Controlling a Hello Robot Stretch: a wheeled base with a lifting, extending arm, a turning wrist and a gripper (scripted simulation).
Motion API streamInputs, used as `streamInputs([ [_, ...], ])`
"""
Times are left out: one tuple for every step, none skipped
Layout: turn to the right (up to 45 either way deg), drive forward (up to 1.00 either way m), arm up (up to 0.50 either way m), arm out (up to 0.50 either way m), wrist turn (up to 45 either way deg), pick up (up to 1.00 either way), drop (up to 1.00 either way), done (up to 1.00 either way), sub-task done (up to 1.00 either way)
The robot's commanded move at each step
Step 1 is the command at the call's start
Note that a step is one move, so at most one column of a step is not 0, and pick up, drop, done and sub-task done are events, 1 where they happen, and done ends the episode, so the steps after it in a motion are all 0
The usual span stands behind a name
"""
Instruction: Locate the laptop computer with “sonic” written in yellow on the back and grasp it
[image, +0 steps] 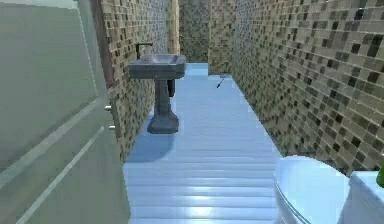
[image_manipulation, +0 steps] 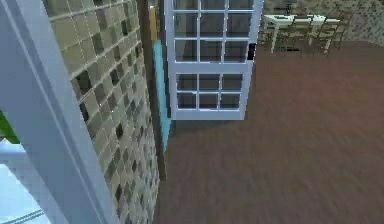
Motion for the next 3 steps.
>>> streamInputs([
  [0.0,1.00,0.00,0.00,0.0,0.00,0.00,0.00,0.00],
  [9.0,0.00,0.00,0.00,0.0,0.00,0.00,0.00,0.00],
  [0.0,0.20,0.00,0.00,0.0,0.00,0.00,0.00,0.00],
])
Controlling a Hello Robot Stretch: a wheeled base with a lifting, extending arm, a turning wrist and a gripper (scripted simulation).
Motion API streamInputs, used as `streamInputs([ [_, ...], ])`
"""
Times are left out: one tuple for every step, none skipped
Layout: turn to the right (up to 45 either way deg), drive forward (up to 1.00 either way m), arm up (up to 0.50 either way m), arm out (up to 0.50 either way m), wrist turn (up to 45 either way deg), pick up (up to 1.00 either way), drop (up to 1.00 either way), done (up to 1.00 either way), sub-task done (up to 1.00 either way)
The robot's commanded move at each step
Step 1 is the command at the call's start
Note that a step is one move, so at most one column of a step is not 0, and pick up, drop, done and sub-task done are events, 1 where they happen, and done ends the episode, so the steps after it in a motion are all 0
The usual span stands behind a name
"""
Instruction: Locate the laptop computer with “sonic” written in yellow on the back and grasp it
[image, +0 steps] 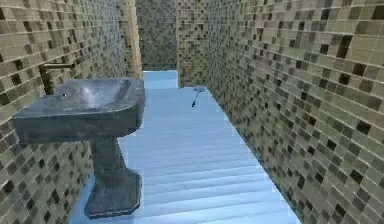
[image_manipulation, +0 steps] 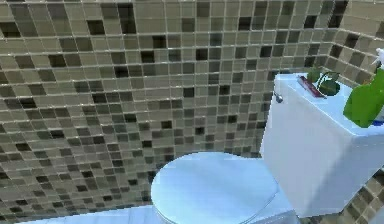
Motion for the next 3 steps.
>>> streamInputs([
  [12.0,0.00,0.00,0.00,0.0,0.00,0.00,0.00,0.00],
  [0.0,0.80,0.00,0.00,0.0,0.00,0.00,0.00,0.00],
  [-18.0,0.00,0.00,0.00,0.0,0.00,0.00,0.00,0.00],
])
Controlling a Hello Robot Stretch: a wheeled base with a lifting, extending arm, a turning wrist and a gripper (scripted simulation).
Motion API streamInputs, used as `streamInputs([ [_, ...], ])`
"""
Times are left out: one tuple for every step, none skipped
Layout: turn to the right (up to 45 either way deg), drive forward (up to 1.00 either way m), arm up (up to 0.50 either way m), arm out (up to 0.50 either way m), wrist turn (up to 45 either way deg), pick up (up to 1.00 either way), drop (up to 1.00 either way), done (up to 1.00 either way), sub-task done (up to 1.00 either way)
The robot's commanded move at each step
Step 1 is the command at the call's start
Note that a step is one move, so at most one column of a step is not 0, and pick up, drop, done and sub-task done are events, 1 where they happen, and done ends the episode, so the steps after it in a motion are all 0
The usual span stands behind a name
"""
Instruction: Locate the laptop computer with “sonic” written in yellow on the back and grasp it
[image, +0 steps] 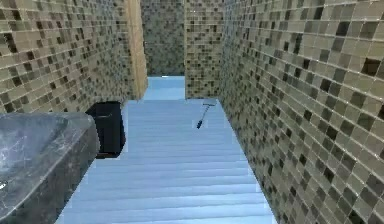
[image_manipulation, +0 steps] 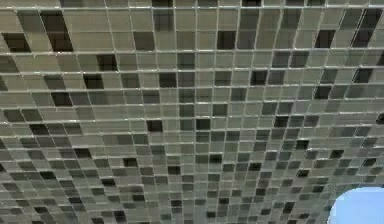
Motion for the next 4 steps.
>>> streamInputs([
  [0.0,1.00,0.00,0.00,0.0,0.00,0.00,0.00,0.00],
  [-9.0,0.00,0.00,0.00,0.0,0.00,0.00,0.00,0.00],
  [0.0,0.20,0.00,0.00,0.0,0.00,0.00,0.00,0.00],
  [-45.0,0.00,0.00,0.00,0.0,0.00,0.00,0.00,0.00],
])
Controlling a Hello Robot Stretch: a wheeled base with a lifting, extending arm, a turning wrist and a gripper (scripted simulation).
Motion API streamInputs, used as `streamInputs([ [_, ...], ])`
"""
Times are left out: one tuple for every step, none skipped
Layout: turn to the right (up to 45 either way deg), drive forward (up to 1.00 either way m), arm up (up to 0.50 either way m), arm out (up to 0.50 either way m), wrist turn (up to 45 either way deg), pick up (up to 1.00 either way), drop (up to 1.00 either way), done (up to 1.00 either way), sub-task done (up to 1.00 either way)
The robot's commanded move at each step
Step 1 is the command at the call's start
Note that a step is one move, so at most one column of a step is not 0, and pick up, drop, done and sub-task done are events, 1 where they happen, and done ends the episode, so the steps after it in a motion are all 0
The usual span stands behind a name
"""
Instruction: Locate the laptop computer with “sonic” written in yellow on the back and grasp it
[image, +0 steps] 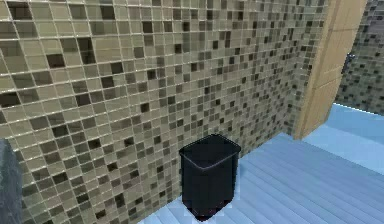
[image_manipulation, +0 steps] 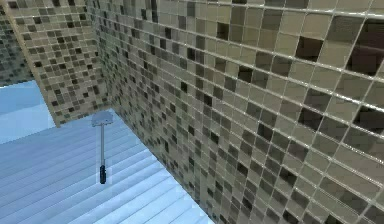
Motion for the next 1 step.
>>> streamInputs([
  [-3.0,0.00,0.00,0.00,0.0,0.00,0.00,0.00,0.00],
])
